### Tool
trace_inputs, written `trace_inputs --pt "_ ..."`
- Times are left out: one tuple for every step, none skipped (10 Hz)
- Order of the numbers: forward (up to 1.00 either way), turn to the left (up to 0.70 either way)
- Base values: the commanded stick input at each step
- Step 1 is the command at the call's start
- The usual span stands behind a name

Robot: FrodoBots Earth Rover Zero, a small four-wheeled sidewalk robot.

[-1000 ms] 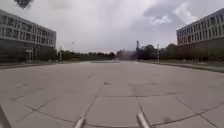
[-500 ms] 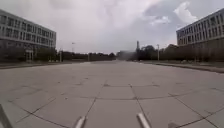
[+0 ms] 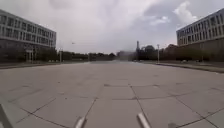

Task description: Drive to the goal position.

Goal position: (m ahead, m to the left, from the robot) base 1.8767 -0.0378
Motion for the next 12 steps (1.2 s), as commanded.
trace_inputs --pt "0.70 0.00" --pt "0.70 0.00" --pt "0.70 0.00" --pt "0.70 0.00" --pt "0.70 0.00" --pt "0.70 0.00" --pt "0.70 -0.24" --pt "0.70 -0.35" --pt "0.70 -0.27" --pt "0.70 -0.04" --pt "0.70 0.00" --pt "0.70 0.00"
